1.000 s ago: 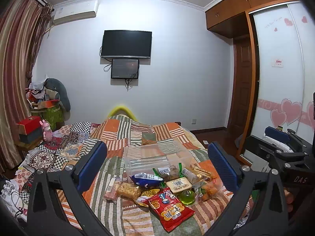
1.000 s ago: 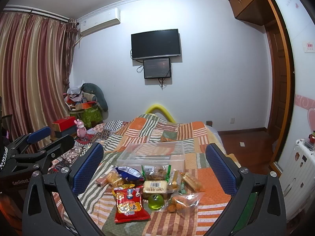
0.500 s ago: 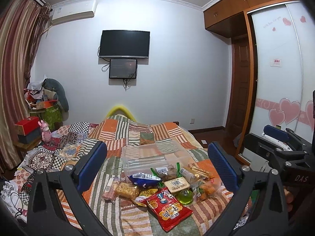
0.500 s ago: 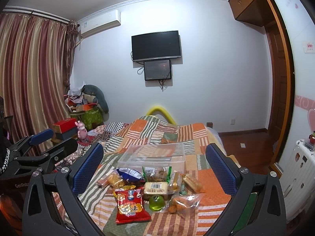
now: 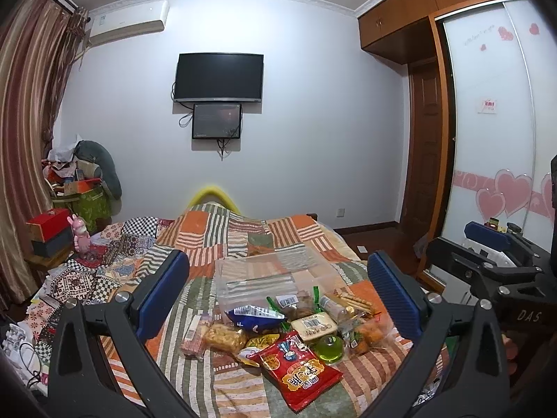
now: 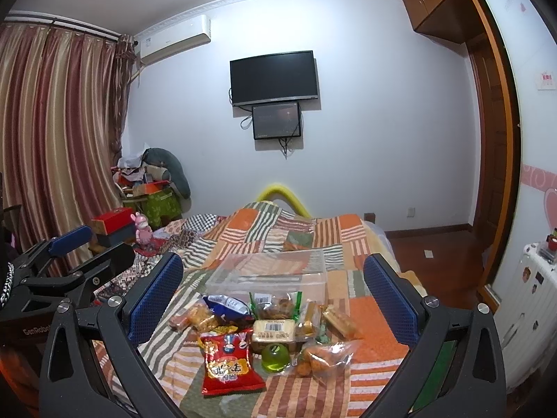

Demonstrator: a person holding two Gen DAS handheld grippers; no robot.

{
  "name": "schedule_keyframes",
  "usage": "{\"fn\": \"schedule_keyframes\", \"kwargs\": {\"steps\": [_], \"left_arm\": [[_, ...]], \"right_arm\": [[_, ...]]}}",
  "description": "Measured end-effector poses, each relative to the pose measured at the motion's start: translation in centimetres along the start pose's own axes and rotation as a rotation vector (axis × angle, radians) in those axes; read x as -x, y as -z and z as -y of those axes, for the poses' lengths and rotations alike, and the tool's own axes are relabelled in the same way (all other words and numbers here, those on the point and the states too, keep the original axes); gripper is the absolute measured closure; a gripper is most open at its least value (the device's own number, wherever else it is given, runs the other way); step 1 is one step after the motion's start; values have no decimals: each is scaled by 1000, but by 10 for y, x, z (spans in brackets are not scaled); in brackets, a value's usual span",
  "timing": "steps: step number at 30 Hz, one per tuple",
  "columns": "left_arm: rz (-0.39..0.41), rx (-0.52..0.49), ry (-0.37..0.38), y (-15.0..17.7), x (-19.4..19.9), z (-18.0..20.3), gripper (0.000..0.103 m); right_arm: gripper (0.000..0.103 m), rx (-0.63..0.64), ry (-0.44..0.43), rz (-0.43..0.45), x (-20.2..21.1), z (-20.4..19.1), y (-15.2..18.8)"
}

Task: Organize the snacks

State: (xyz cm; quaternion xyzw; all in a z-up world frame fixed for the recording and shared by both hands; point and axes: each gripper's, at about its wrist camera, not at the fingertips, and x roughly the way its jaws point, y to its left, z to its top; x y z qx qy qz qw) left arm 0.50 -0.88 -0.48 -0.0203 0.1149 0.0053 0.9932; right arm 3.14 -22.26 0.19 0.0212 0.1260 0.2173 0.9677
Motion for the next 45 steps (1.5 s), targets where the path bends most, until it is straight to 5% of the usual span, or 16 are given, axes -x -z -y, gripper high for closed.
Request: {"fn": "schedule_keyframes", "kwargs": {"steps": [8,17,23,27,38,45], "left_arm": [[-118,-24,115,18,-33,6,0],[-297,-53,75,56,-88,19,0],[-463,-15,108,84,-126,16,0],[-582,-21,64,108,-152,14,0],[-734,112,109,146,-185,-1,9],[-768,99,130,156,-197,9,9]], "right_arm": [[0,-26,25,-53,-15,19,14],[0,-71,83,-187,-43,58,45],[0,-76,108,-291,-63,79,65],[0,-93,99,-359,-77,88,80],[0,-125,36,-495,-116,96,109],[0,-131,-2,-552,-131,91,122]]}}
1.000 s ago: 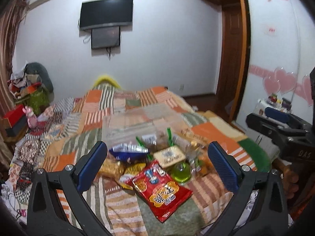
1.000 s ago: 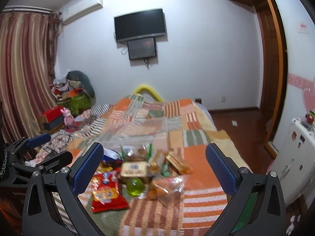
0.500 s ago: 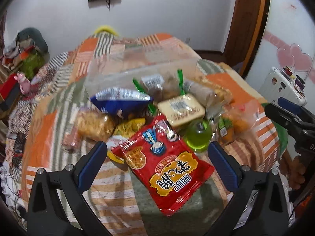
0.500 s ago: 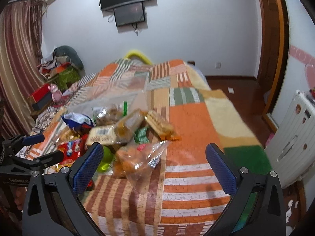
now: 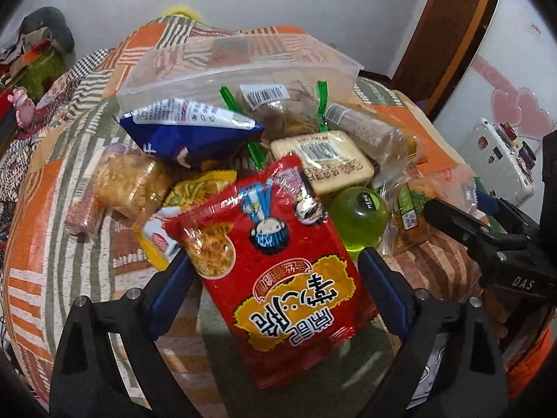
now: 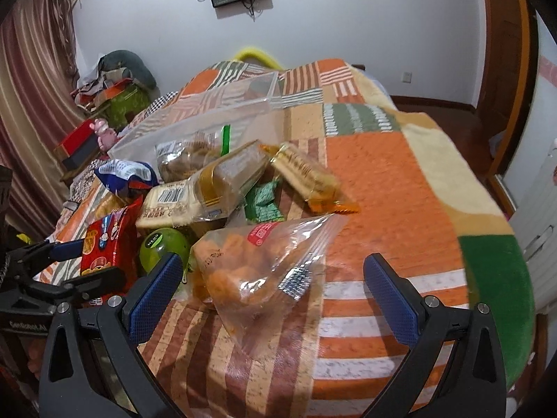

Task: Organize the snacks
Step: 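Grasp the red noodle-snack bag with the left tool while the right tool reaches for the orange-snack bag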

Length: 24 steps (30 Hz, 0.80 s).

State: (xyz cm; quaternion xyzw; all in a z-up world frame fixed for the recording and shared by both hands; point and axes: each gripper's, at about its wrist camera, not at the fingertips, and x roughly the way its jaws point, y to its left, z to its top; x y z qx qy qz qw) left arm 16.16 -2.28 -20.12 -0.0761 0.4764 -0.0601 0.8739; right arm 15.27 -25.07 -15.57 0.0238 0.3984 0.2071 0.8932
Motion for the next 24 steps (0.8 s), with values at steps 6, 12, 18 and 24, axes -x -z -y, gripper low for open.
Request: {"fn": "schedule_keyframes", "kwargs": {"steps": [6,12,18,24], "left_arm": [[-11,34,29,3,-11,-5,20],[8,46,48,2,-2,-10,34],[48,3,41,4,15,-3,34],[126,-38,18,-1,40,2,34]], "right_arm": [[8,5,-19,-15,-5,-2,1],[42,15,-88,-42,-8,-6,0],[48,42,-82,-43,-5,-12,0],[49,49,-65,-22,6,-15,-3]]}}
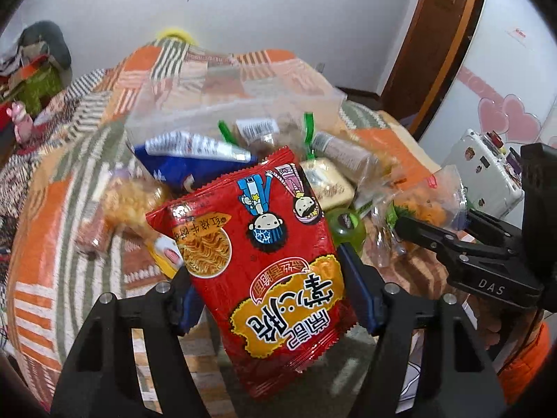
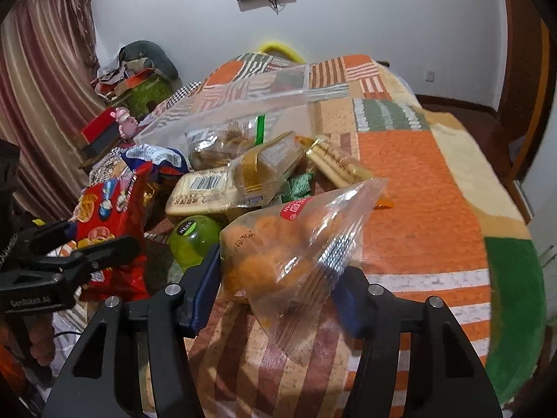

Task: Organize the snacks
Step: 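Grasp the red noodle-snack bag with the left tool while the right tool reaches for the orange-snack bag, then grasp the clear bag of orange snacks with the right tool while the left tool lifts the red bag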

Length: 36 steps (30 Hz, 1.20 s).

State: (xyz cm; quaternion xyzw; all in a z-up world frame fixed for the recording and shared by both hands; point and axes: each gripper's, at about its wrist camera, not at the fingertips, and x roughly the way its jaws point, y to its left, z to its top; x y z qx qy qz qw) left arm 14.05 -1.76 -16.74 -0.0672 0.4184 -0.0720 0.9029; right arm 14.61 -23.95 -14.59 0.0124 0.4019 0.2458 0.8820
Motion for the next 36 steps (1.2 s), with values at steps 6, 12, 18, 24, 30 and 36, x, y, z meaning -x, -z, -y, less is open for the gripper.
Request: {"fn": "schedule_keyframes", "kwargs": {"steps": [6,12,18,24,30,36], "left_arm": [[73,8,-19,-17,25,-11,34],[149,24,-41,-36,47,-27,34],[195,30,-54,-55,59,-41,34],[233,17,-64,-75,63,-50,34],[267,-3,-99,-102,56,-61,34],[265,-7,-110,-125,39,-72,34]], "right_arm": [[49,23,42,56,20,-4,-12],[51,28,72,112,32,-8,-24],[51,58,80,197,43,-18,-42],[51,87,67,254,41,-30,-64],[51,121,57,294,27,-43,-88],[51,132,51,312,8,-51,-109]]}}
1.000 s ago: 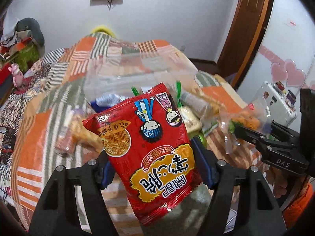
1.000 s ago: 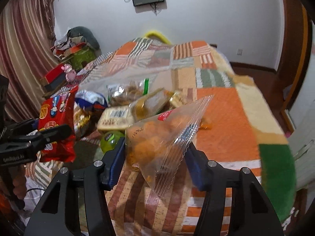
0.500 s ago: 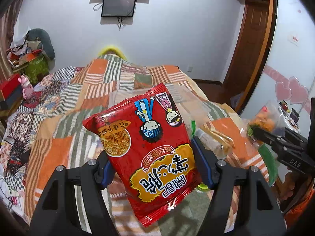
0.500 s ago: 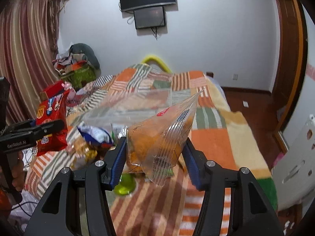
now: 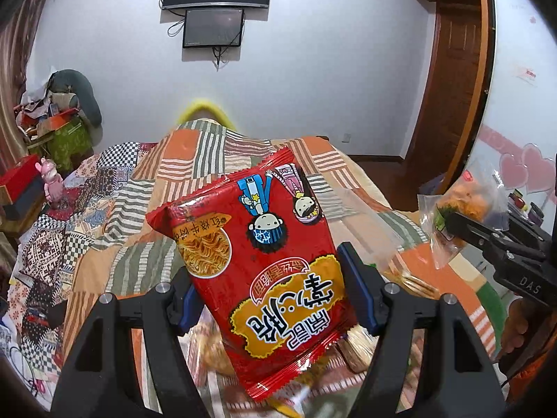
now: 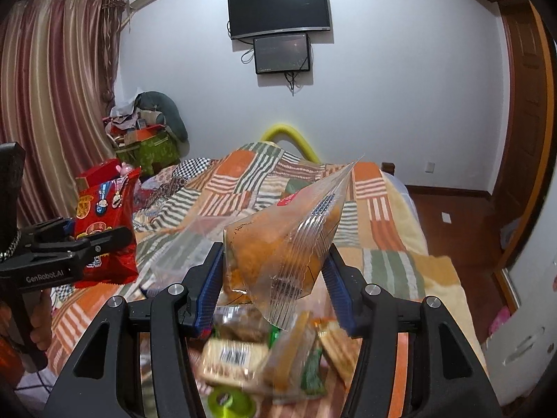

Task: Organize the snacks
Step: 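Grasp the clear bag of orange snacks with the right tool while the left tool lifts the red bag, then drop the red bag into the clear box with the left tool while the right tool drops its bag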

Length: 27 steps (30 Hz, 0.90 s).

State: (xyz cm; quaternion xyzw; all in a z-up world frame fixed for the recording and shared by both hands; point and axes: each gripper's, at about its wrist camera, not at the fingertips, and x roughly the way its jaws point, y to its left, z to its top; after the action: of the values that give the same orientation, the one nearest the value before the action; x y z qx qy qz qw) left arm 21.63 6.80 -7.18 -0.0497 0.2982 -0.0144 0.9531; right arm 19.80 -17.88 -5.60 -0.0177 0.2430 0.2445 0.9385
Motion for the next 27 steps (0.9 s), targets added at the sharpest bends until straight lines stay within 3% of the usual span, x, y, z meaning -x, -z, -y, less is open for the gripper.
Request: {"fn": "schedule_keyframes", "kwargs": {"steps": [11,27], "left_arm": [[-78,14,-4,-16,-67,-13,34],[-234,-27,-6,-14,-143,-12,34]], "right_arm": [[51,56,0,-36,-47,-2,-8],[51,145,-19,-243,-118,3,-3]]}}
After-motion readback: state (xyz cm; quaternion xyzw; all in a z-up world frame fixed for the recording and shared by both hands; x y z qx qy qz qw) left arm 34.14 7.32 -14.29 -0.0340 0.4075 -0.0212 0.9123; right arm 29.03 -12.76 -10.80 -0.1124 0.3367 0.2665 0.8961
